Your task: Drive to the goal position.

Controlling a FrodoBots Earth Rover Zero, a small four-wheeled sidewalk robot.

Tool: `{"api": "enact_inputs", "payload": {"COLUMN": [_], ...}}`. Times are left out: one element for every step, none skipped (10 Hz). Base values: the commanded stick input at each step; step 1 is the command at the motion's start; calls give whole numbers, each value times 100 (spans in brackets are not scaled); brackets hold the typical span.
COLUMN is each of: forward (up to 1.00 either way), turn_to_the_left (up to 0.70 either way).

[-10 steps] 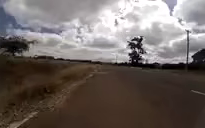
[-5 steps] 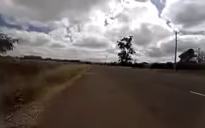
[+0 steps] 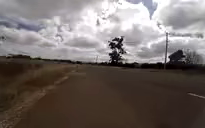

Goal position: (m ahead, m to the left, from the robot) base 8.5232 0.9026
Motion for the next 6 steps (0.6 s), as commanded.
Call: {"api": "enact_inputs", "payload": {"forward": [85,85,85,85,85,85], "turn_to_the_left": [0,0,0,0,0,0]}}
